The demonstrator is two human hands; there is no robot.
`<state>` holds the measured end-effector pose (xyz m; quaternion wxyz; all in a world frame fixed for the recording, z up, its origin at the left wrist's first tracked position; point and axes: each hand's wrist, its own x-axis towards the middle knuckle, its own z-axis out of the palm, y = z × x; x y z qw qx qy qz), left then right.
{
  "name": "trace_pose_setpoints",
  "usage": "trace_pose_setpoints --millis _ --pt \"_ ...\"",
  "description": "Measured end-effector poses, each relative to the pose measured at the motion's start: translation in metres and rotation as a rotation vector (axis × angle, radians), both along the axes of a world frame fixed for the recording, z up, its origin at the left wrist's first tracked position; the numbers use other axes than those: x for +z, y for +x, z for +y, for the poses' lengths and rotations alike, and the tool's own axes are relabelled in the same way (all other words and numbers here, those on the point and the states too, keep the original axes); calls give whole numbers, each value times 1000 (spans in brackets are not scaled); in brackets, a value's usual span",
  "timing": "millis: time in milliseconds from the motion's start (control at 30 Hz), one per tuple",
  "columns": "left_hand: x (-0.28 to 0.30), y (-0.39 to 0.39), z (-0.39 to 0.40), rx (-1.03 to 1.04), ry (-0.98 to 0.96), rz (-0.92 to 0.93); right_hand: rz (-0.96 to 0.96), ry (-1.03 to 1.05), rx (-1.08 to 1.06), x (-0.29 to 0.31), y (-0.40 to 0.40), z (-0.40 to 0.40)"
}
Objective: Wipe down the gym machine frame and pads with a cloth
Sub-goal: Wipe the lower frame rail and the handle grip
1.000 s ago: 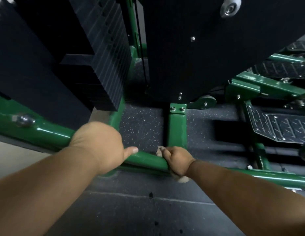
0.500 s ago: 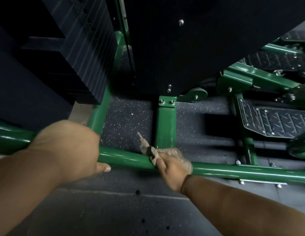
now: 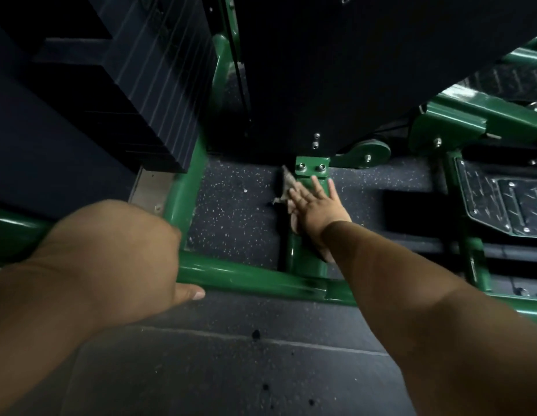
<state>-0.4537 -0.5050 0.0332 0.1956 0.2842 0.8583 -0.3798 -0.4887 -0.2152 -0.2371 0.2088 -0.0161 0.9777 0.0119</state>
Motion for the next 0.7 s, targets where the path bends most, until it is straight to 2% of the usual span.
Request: trace_pose_setpoints --millis 100,133,200,267,333,467,600,700 --pt "15 0 3 -58 39 -21 -12 -10 -49 7 14 -17" --pt "15 0 2 -69 34 -29 16 -47 35 8 25 -24" --pt "22 2 7 -64 44 -39 81 -96 390 4 43 -31" --pt "24 1 9 -66 22 -37 14 -60 640 0 45 -32" --pt "26 2 10 -63 24 -45 -81 0 654 -1 29 -27" --pt "26 1 8 -33 54 -43 -65 213 551 12 -12 -27" --pt "25 0 9 -16 62 -55 -34 191 547 22 2 -39" --pt "24 -1 9 -20 50 -46 -123 21 611 15 33 -43"
